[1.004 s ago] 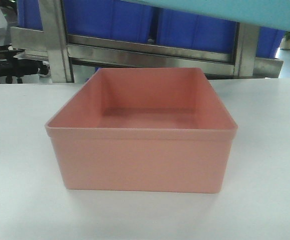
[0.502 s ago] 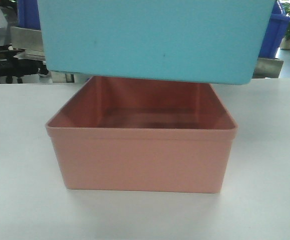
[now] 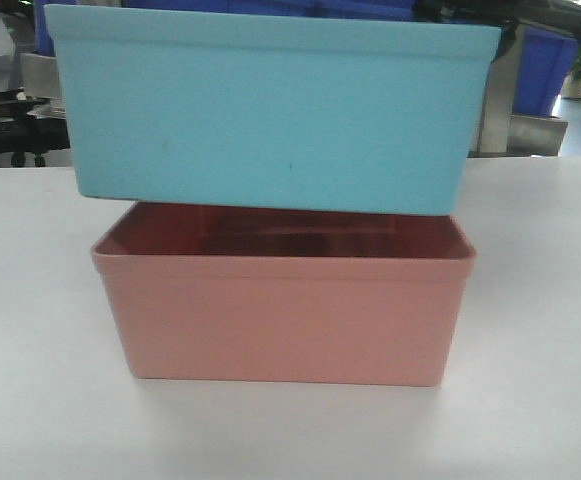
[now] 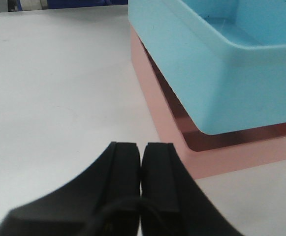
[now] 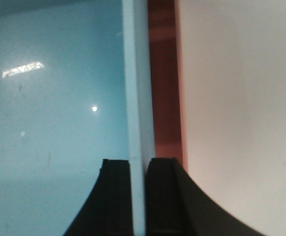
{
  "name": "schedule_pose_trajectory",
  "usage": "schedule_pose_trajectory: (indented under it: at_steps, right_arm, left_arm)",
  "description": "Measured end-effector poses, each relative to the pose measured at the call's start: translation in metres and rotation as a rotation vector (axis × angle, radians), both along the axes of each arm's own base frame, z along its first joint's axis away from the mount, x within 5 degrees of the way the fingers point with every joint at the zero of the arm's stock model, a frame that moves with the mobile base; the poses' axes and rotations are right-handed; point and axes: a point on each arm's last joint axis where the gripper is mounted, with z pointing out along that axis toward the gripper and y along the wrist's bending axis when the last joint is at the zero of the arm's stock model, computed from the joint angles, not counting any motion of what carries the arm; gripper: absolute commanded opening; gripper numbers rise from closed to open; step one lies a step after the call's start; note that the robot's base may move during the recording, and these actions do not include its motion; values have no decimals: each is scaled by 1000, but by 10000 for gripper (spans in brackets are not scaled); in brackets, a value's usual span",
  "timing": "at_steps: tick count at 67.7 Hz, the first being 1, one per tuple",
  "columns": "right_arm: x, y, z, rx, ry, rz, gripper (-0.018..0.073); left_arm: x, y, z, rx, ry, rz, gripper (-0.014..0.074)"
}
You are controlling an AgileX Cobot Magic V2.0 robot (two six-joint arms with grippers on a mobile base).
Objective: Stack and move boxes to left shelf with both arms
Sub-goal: 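Lower the light-blue bin into the pink bin and open the right gripper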
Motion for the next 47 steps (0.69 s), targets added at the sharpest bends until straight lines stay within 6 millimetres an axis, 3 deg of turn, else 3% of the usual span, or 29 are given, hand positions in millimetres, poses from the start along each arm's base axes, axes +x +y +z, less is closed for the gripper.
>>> schedule_pose_trajectory:
  at_steps: [35,47]
  right_arm:
    - [3,-5,-1,-71,-35,8,37]
    - [9,-2,-15,-86,-1,10,37]
  left_arm:
    - [0,0,0,0,0,0,-8]
    - [0,0,0,0,0,0,-8]
